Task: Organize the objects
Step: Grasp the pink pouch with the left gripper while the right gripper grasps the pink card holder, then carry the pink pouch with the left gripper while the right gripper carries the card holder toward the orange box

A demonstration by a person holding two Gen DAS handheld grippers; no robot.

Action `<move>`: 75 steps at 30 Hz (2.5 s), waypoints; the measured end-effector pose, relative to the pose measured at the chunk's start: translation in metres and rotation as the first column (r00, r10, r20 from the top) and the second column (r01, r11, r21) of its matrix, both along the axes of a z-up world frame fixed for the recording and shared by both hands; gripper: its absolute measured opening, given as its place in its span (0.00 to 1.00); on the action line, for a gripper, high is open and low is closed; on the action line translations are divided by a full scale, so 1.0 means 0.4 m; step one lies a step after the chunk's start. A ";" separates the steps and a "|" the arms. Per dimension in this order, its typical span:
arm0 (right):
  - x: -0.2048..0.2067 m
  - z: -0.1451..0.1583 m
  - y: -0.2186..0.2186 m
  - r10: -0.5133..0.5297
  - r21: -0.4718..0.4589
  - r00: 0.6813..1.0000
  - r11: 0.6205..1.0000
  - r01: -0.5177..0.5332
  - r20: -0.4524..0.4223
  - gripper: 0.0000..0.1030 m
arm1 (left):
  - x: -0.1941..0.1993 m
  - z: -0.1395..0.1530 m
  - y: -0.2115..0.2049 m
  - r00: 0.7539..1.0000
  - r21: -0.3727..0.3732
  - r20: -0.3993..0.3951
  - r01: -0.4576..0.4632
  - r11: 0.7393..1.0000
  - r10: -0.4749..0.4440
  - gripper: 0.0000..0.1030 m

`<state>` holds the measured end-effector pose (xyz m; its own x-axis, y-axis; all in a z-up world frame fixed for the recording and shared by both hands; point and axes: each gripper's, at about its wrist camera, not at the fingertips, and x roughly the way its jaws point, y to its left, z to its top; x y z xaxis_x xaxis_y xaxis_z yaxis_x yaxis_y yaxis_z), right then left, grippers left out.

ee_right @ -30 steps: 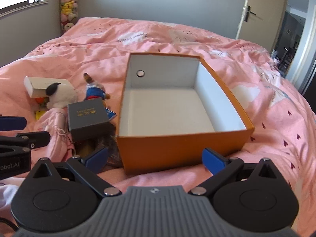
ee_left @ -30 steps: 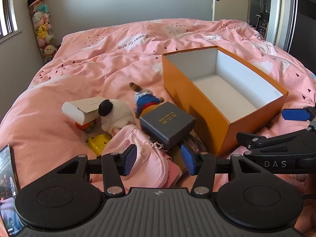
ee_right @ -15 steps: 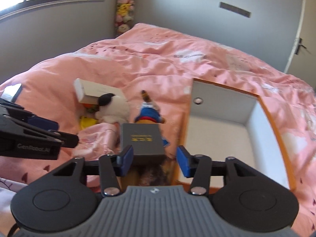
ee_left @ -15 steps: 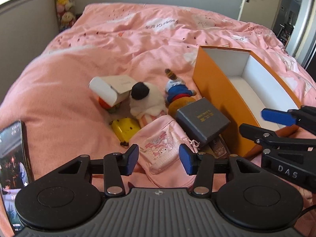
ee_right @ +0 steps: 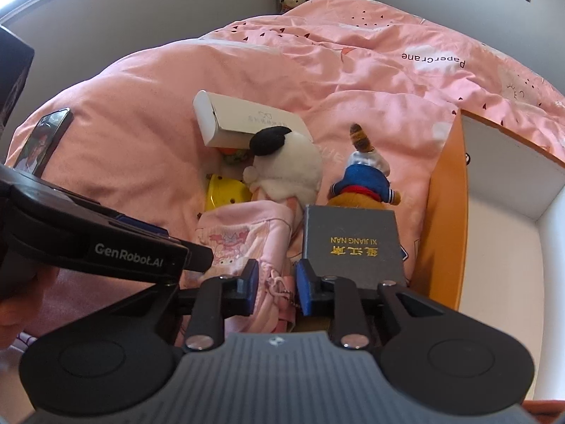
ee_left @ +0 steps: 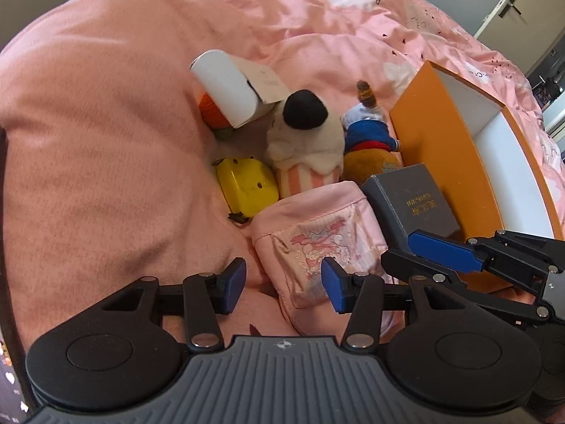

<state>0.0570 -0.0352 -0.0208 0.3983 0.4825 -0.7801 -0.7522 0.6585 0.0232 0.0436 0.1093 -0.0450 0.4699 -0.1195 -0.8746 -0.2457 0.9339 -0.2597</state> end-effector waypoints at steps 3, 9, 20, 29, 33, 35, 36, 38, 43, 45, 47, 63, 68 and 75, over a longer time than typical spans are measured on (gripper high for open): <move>0.006 -0.003 0.004 0.008 -0.008 1.000 1.000 -0.008 0.006 0.25 | 0.009 -0.018 0.010 1.000 -0.031 -0.016 -0.014 0.999 0.014 0.62; 0.011 -0.012 0.009 0.022 -0.079 0.995 0.997 -0.014 0.101 0.17 | 0.024 -0.053 0.024 0.998 -0.095 -0.051 -0.039 0.995 0.034 0.69; 0.010 -0.023 0.005 0.021 -0.113 0.988 0.994 -0.004 0.150 0.19 | 0.037 -0.105 0.042 0.998 -0.293 -0.032 -0.057 0.954 0.050 0.66; 0.004 -0.016 -0.028 -0.024 -0.078 0.993 0.996 0.034 0.119 0.19 | 0.006 -0.010 0.005 0.998 -0.100 0.044 -0.031 0.994 0.036 0.20; -0.010 -0.004 -0.050 -0.031 -0.044 0.996 0.998 0.035 0.082 0.19 | -0.006 0.051 -0.006 0.998 0.039 0.061 0.018 0.999 -0.020 0.17; -0.016 -0.003 -0.056 -0.026 -0.032 0.998 0.999 0.028 0.051 0.20 | -0.009 0.067 -0.007 0.998 0.084 0.050 0.040 0.996 -0.044 0.17; -0.016 -0.005 -0.058 -0.025 -0.023 0.999 0.999 0.026 0.024 0.20 | -0.013 0.072 -0.006 0.998 0.104 0.042 0.049 0.993 -0.053 0.17; -0.010 -0.016 -0.060 -0.028 -0.003 0.999 1.000 0.028 -0.042 0.20 | -0.014 0.073 -0.005 0.998 0.132 0.030 0.055 0.990 -0.059 0.17; 0.014 -0.056 -0.047 -0.052 0.009 0.990 0.999 0.054 -0.134 0.33 | -0.020 0.039 0.021 1.000 0.069 0.004 -0.015 0.997 0.015 0.21; 0.025 -0.068 -0.042 -0.060 0.011 0.984 0.998 0.062 -0.165 0.33 | -0.022 0.032 0.037 0.998 0.031 -0.008 -0.056 0.998 0.056 0.33; 0.036 -0.082 -0.035 -0.061 0.012 0.980 0.998 0.064 -0.189 0.33 | -0.019 0.019 0.049 0.997 -0.019 -0.034 -0.076 0.997 0.075 0.43; 0.090 -0.139 -0.017 -0.048 0.083 0.966 0.994 0.071 -0.253 0.34 | -0.002 -0.024 0.034 0.992 -0.004 -0.028 -0.121 0.993 0.121 0.43; 0.063 -0.114 -0.019 -0.038 0.065 0.972 0.996 0.055 -0.233 0.32 | -0.016 0.010 0.013 0.998 0.075 -0.001 -0.061 0.995 0.062 0.27; 0.033 -0.055 -0.064 -0.039 0.139 0.952 0.987 0.085 -0.304 0.14 | -0.026 0.026 -0.007 1.000 0.151 0.006 -0.007 0.989 0.006 0.25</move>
